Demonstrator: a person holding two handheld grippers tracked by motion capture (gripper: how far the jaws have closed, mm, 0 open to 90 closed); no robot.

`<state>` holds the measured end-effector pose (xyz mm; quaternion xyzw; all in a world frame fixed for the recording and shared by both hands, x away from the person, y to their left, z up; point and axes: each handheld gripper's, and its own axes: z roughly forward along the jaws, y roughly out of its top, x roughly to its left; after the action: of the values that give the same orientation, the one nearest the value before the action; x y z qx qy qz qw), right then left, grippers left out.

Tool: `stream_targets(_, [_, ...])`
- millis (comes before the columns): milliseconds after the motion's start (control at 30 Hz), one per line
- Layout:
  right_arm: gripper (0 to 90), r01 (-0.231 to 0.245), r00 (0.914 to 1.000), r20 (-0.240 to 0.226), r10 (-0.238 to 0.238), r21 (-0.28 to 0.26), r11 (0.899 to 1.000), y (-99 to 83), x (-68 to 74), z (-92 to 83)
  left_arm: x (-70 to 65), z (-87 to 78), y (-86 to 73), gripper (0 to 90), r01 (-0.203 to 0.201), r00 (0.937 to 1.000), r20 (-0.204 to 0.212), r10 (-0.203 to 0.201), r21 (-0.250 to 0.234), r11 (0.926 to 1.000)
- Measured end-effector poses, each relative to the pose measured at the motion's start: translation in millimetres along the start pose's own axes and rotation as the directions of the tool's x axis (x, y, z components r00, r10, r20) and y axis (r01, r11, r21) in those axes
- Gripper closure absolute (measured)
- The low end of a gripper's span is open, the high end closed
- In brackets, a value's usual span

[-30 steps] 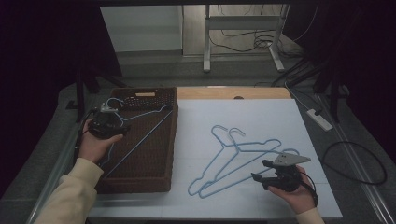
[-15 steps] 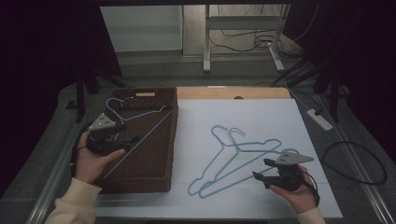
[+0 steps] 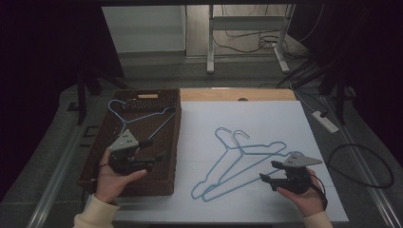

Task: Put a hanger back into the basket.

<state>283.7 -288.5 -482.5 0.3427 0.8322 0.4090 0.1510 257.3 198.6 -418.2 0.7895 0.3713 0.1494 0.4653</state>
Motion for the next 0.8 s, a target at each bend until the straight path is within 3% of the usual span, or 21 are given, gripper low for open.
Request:
stream_targets(167, [31.7,0.003,1.0,0.002,-0.003,-0.003,1.0,-0.3,-0.1,0.6,-4.6,7.2,-5.5,33.7,0.015,0.9996,0.023,-0.014,-0.032,0.9994])
stream_targets(300, [31.8,0.002,1.0,0.004,-0.002,-0.008,1.0,0.2,-0.1,-0.1,-7.7,8.7,-9.8,33.8,0.004,1.0,0.005,-0.004,-0.018,0.9998])
stream_targets(533, [31.9,0.002,1.0,0.006,-0.002,-0.024,1.0,1.1,0.9,-1.0,-12.8,3.0,-11.2,33.8,0.003,1.0,0.009,-0.002,-0.052,0.9986])
stream_targets(800, [31.9,-0.001,1.0,0.006,0.001,-0.031,1.0,1.8,1.4,-2.5,-12.9,1.7,-15.1,33.5,-0.003,1.0,0.005,0.003,-0.057,0.9984])
